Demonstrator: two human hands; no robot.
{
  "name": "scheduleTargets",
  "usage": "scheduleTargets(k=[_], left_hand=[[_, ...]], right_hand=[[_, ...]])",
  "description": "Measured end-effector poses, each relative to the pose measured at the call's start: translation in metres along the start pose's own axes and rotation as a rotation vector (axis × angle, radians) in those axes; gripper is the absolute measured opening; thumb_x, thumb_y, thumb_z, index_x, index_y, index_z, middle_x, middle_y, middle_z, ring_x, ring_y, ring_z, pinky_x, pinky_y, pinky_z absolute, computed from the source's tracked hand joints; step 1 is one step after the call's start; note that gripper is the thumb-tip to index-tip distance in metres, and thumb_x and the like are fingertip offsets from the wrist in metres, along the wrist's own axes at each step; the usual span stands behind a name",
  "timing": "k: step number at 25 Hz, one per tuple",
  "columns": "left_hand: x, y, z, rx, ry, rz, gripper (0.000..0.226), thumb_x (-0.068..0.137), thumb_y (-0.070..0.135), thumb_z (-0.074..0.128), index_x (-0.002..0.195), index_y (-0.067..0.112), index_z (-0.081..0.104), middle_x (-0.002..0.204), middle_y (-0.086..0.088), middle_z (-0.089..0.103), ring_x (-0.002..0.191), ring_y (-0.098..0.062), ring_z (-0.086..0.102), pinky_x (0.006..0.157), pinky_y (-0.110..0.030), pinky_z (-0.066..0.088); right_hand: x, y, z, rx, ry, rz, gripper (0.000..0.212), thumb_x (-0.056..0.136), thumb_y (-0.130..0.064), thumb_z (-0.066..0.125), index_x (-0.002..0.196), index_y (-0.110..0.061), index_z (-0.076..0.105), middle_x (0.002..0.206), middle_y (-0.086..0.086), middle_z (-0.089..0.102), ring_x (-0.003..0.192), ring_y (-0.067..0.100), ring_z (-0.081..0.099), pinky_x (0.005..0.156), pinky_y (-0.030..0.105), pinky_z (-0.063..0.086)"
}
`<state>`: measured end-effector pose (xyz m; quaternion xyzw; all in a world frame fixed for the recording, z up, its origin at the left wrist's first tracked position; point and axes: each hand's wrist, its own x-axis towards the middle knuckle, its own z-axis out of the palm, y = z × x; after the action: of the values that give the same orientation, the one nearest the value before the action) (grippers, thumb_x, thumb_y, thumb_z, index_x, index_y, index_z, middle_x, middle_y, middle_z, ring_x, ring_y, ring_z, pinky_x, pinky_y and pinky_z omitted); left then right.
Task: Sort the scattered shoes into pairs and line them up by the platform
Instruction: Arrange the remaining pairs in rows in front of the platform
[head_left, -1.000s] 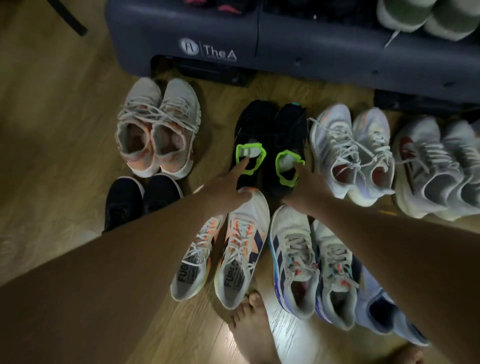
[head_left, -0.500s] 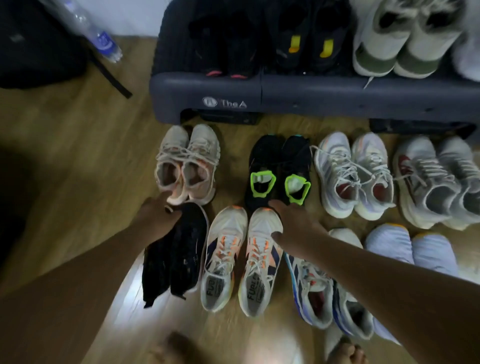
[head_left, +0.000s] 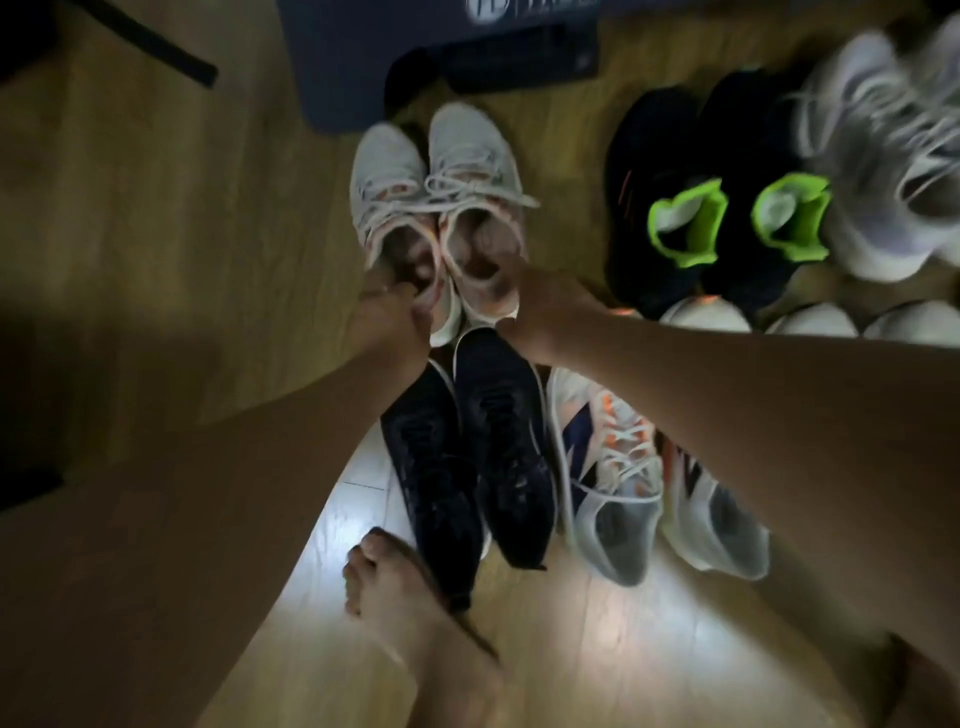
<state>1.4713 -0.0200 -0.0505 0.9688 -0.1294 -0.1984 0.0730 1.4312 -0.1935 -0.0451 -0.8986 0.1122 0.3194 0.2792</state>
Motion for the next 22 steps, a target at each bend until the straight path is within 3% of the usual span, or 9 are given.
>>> scheduleTargets(k=[2,4,8,12,15,17,19,20,22], left_hand=[[0.002,-0.007,0.004,-0.07,-0.002,0.138,0.021,0.092,0.009,0.05,0.104,0.003,0.066,0.134,-0.012,0.053,0.116,-0.029,0.054,0.087,-0.024,0.038],[0.004,-0.009,0.006,-0.136,-0.027,0.228,0.023,0.089,0.004,0.052,0.107,0.001,0.067,0.144,-0.01,0.045,0.125,-0.027,0.05,0.097,-0.024,0.04],[0.009,0.013,0.01,-0.181,-0.031,0.362,0.019,0.088,0.0,0.054,0.101,-0.004,0.067,0.114,-0.019,0.058,0.097,-0.037,0.059,0.083,-0.038,0.048],[0.016,0.031,0.011,-0.208,-0.035,0.35,0.026,0.089,0.002,0.055,0.111,-0.001,0.067,0.113,-0.017,0.058,0.096,-0.036,0.059,0.083,-0.039,0.048],[0.018,0.038,0.013,-0.236,-0.041,0.337,0.032,0.087,0.0,0.056,0.119,0.002,0.064,0.128,-0.017,0.052,0.108,-0.036,0.057,0.089,-0.033,0.046],[0.007,0.035,0.017,-0.248,-0.049,0.335,0.049,0.086,-0.002,0.058,0.133,0.009,0.055,0.152,-0.014,0.03,0.127,-0.031,0.048,0.098,-0.031,0.044],[-0.018,0.026,0.024,-0.283,-0.035,0.246,0.07,0.087,0.006,0.06,0.148,0.027,0.033,0.161,-0.005,0.008,0.136,-0.027,0.04,0.1,-0.032,0.044],[-0.034,0.018,0.029,-0.287,-0.013,0.115,0.073,0.088,0.016,0.06,0.149,0.035,0.024,0.16,0.0,0.007,0.134,-0.028,0.042,0.1,-0.038,0.046],[-0.071,-0.003,0.042,-0.316,-0.008,-0.224,0.075,0.085,0.036,0.058,0.148,0.035,0.017,0.156,0.0,0.018,0.131,-0.034,0.042,0.102,-0.049,0.044]], right_hand=[[0.019,-0.005,0.008,-0.032,0.008,0.008,0.068,0.092,-0.023,0.057,0.151,-0.026,0.022,0.135,0.012,0.053,0.119,0.033,0.054,0.091,0.038,0.051],[0.028,0.0,0.008,-0.082,0.056,0.019,0.053,0.092,-0.02,0.058,0.141,-0.023,0.038,0.127,0.011,0.057,0.114,0.031,0.056,0.089,0.038,0.052],[0.012,0.035,0.0,-0.096,0.144,0.071,0.038,0.09,-0.017,0.058,0.125,-0.025,0.046,0.11,0.016,0.061,0.098,0.039,0.06,0.069,0.032,0.046],[0.007,0.048,-0.012,-0.106,0.188,0.074,0.03,0.091,-0.016,0.057,0.117,-0.025,0.047,0.106,0.017,0.059,0.096,0.041,0.059,0.067,0.033,0.04],[0.004,0.053,-0.017,-0.111,0.166,0.065,0.033,0.091,-0.022,0.057,0.121,-0.024,0.045,0.11,0.016,0.059,0.103,0.039,0.057,0.073,0.036,0.045],[-0.007,0.055,-0.017,-0.09,0.1,0.047,0.048,0.091,-0.032,0.06,0.132,-0.027,0.037,0.115,0.015,0.058,0.107,0.038,0.056,0.082,0.041,0.049],[-0.024,0.055,-0.015,-0.118,0.168,0.038,0.071,0.089,-0.035,0.061,0.146,-0.032,0.02,0.119,0.015,0.052,0.111,0.038,0.05,0.087,0.044,0.047],[-0.032,0.055,-0.012,-0.144,0.274,0.018,0.076,0.087,-0.034,0.061,0.148,-0.031,0.017,0.117,0.015,0.049,0.109,0.038,0.047,0.085,0.045,0.044],[-0.054,0.058,0.003,-0.205,0.396,-0.047,0.071,0.083,-0.036,0.062,0.145,-0.026,0.028,0.119,0.015,0.048,0.108,0.038,0.044,0.083,0.046,0.042]])
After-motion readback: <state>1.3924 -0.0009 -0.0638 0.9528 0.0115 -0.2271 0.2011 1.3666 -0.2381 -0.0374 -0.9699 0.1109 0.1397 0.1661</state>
